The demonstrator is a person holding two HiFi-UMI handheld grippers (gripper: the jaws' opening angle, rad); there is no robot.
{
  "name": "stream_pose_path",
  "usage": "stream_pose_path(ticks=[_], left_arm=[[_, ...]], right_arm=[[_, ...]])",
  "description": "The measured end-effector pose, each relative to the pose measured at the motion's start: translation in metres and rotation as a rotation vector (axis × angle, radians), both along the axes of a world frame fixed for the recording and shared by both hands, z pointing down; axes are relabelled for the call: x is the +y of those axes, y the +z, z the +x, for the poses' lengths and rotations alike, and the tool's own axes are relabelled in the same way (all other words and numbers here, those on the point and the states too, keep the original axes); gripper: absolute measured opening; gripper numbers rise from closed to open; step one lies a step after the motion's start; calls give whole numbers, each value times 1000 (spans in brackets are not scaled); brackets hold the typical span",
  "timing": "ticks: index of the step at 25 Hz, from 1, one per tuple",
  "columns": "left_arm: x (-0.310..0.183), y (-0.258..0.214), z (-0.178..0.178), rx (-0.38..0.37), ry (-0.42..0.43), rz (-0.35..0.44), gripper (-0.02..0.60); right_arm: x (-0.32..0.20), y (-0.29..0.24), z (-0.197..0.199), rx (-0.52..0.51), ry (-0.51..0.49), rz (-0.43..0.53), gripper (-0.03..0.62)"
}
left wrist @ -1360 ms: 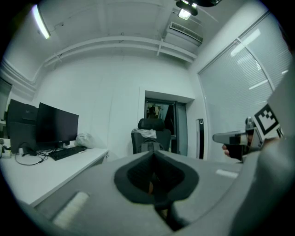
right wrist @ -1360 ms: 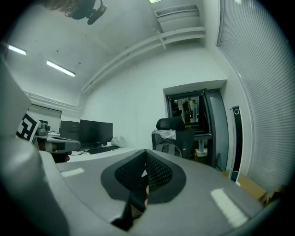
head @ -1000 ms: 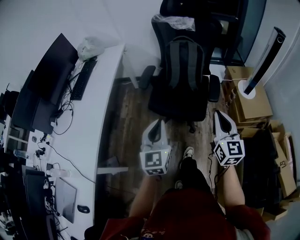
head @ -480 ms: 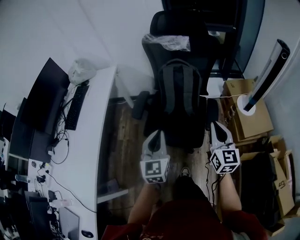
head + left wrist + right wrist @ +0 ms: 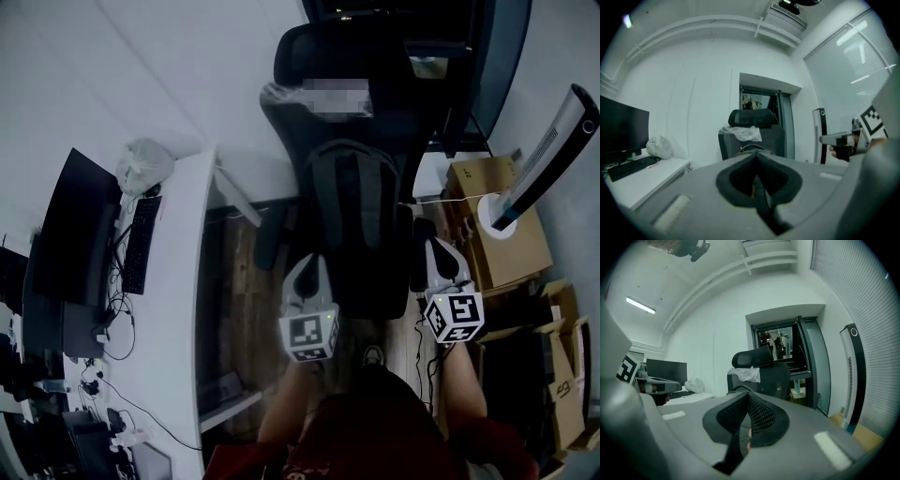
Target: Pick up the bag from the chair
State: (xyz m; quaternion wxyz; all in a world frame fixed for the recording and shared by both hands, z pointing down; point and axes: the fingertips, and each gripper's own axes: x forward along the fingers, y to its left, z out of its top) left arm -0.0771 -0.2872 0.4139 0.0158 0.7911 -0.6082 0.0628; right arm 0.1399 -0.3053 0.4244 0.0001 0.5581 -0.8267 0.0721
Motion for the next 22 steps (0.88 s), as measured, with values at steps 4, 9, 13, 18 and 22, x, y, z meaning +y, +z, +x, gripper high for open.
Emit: stream_pose_path(ticks=[4,9,13,18,22], left_arm=[[-29,1,-4,-7,-8,0,2],[-58,0,-12,-6,-1,4,2],[-89,-5,-24,-2,20,20,2],[-132,-10,-45,9,47,41,0],[-166,-18,-64,2,75,61,2]], right_arm=[[-32,0,-3,-4,-7,2,-2],[-60,0,-12,-3,-4,7,-2],[-88,-4,-28,7,7,21,-2],[-124,-12,-50,31,29,33,-2],[-151,-21,-67,59,59,42,-2]])
